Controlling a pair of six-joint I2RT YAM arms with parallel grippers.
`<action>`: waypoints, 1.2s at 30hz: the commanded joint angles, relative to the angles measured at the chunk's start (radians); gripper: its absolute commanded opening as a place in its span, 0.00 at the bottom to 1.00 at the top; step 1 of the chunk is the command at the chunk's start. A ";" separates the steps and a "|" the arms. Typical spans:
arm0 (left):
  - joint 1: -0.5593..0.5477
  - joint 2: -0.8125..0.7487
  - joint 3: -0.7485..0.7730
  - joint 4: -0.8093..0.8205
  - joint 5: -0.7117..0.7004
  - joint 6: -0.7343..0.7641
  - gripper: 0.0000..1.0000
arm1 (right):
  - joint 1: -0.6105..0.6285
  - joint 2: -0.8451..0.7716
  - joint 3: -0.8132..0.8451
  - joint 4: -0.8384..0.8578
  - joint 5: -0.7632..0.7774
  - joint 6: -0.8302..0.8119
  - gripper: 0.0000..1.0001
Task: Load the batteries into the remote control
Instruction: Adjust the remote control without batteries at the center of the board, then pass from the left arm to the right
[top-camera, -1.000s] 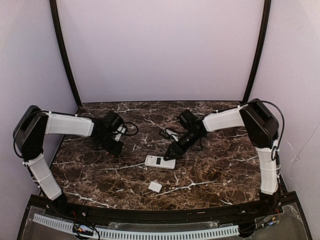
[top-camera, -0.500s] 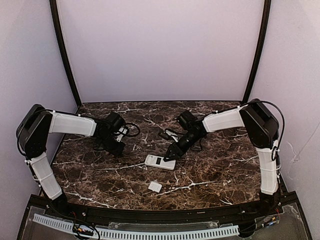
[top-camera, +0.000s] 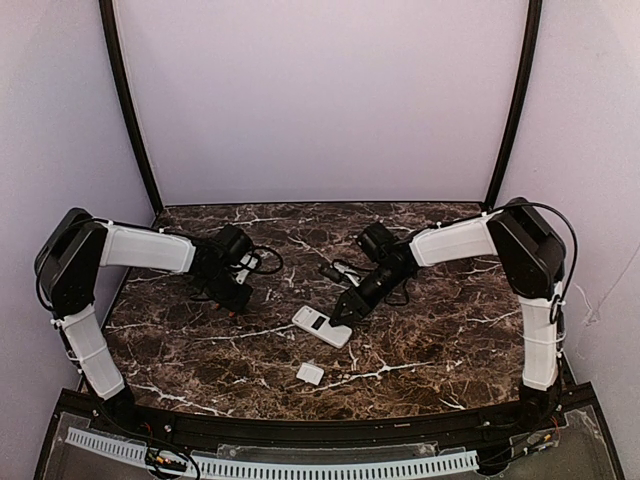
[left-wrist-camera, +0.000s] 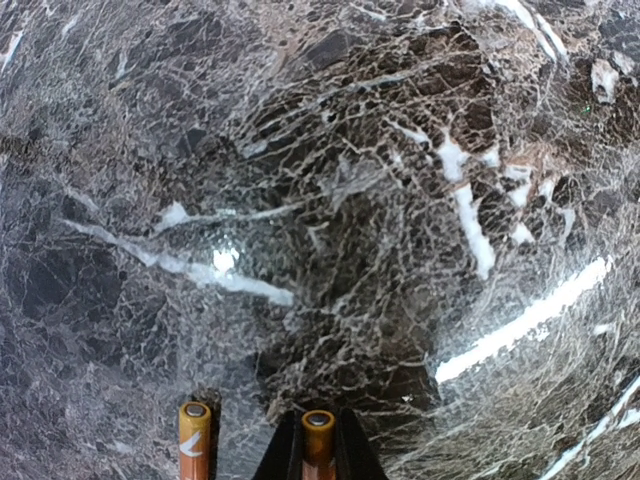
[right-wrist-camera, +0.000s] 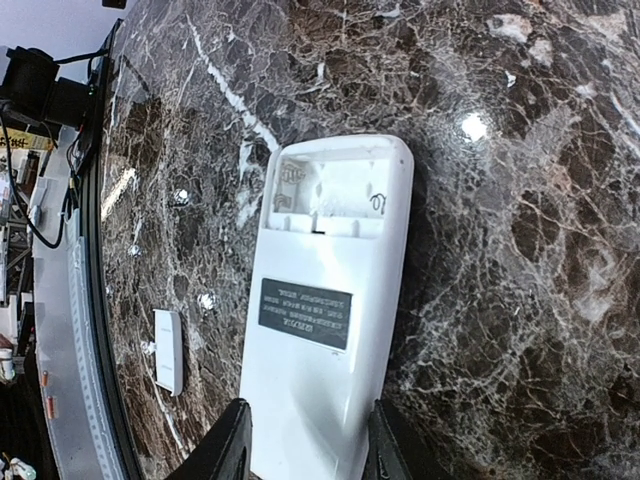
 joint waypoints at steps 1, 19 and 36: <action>-0.015 0.016 0.013 -0.017 -0.008 0.009 0.08 | 0.011 -0.038 -0.004 0.005 -0.005 0.013 0.40; -0.023 -0.473 -0.276 0.767 0.401 -0.341 0.00 | 0.018 -0.344 -0.083 0.356 0.039 0.280 0.44; -0.137 -0.576 -0.503 1.481 0.384 -0.637 0.00 | 0.157 -0.305 0.024 0.555 -0.047 0.396 0.40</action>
